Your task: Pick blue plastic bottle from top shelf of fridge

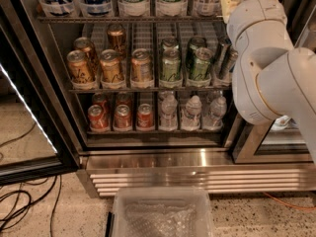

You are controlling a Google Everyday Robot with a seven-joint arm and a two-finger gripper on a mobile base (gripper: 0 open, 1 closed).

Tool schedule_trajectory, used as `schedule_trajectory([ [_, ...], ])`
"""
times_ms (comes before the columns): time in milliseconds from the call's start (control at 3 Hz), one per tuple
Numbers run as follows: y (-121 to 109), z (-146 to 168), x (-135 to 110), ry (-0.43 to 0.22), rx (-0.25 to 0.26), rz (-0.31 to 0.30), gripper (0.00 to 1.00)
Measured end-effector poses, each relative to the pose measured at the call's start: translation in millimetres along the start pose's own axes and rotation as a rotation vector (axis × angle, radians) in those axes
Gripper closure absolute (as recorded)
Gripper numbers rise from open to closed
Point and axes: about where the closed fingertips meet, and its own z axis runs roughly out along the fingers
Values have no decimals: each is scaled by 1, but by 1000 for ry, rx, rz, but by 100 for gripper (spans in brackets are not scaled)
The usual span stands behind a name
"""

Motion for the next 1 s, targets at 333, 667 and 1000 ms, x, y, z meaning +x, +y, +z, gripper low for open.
schedule_trajectory([
  [333, -5, 8, -1, 6, 14, -1, 38],
  [667, -10, 12, -1, 15, 36, 0, 38],
  [1000, -16, 13, 1, 25, 55, 0, 38],
])
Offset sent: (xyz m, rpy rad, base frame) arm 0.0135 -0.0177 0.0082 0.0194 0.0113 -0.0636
